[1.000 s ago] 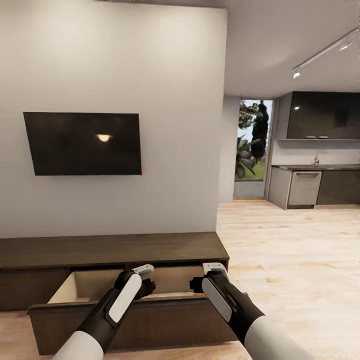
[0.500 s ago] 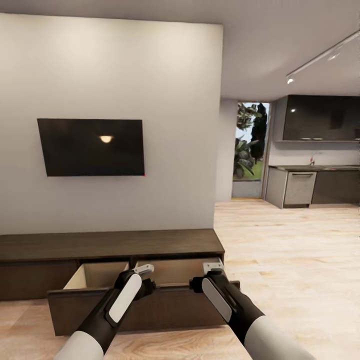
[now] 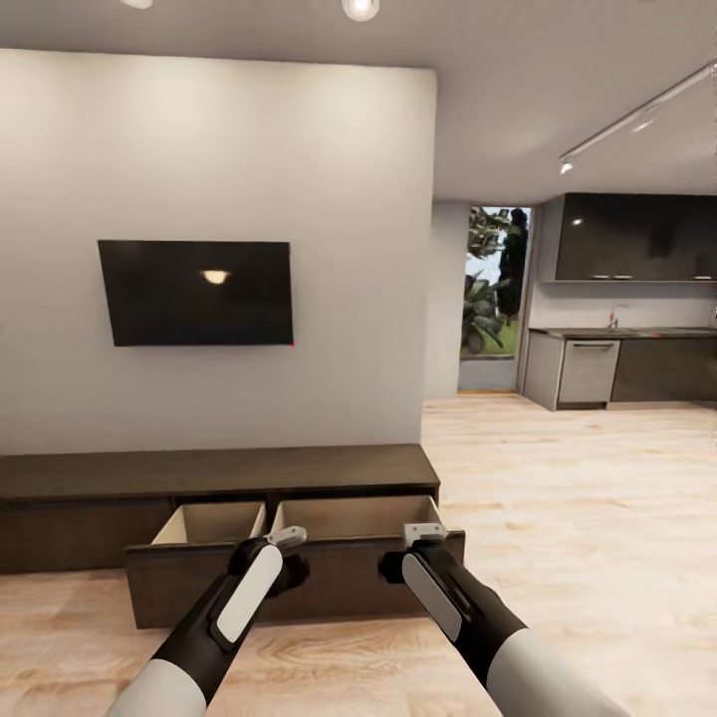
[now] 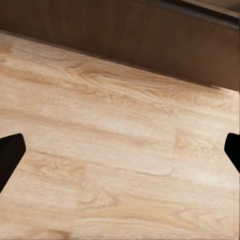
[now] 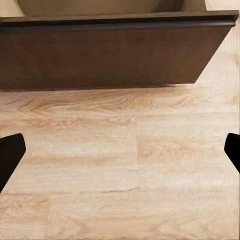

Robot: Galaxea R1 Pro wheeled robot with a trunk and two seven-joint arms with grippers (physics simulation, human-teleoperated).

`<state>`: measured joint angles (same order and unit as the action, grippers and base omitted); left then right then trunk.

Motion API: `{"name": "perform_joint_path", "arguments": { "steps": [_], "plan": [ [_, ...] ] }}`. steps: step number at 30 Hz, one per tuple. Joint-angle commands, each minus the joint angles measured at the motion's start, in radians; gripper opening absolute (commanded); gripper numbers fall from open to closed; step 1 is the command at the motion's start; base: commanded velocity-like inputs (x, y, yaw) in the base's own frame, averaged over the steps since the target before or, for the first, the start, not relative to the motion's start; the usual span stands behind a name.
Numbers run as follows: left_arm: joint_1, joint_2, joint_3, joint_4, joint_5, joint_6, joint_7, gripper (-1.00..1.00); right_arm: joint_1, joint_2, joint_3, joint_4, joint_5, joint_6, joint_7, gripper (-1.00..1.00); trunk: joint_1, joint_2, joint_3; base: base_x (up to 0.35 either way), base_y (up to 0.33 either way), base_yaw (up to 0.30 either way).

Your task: Place each of the two pumpkins and all three candles from the living room inside a cabinet in the living room (use any cabinet), then make sure every cabinet is closed, and position the cauldron so it is next to a table in the living room.

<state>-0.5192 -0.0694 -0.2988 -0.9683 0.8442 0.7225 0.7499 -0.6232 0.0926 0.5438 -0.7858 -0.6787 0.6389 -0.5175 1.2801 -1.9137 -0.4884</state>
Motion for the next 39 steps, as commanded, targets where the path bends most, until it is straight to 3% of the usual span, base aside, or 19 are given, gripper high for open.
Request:
{"name": "perform_joint_path", "arguments": {
  "steps": [1,11,28,36,39],
  "plan": [
    [-0.001,0.0,-0.002,-0.001,0.01,0.0,0.011,1.0,-0.001,-0.001,0.003,-0.001,-0.011,0.001,-0.01,1.0,0.003,-0.008,-0.004,-0.343,0.0,0.0],
    [-0.001,0.0,-0.002,-0.013,0.01,-0.001,0.013,1.0,-0.001,-0.001,0.003,-0.001,-0.011,0.001,-0.01,1.0,0.003,-0.008,-0.004,-0.114,0.0,0.0],
    [0.001,0.002,0.001,-0.043,0.01,-0.001,0.009,1.0,-0.001,-0.002,0.004,-0.002,-0.01,-0.003,-0.01,1.0,0.068,-0.127,-0.058,-0.001,0.0,0.0],
    [0.001,0.003,-0.008,-0.041,0.007,-0.004,0.009,1.0,-0.001,-0.007,0.006,-0.022,-0.01,-0.061,-0.009,1.0,0.099,-0.183,-0.083,0.0,0.0,0.0],
    [0.001,0.003,-0.011,-0.039,0.006,-0.02,0.009,1.0,-0.001,-0.009,0.009,-0.022,-0.009,-0.114,-0.009,1.0,0.111,-0.204,-0.092,0.0,0.0,0.0]
  ]
}}
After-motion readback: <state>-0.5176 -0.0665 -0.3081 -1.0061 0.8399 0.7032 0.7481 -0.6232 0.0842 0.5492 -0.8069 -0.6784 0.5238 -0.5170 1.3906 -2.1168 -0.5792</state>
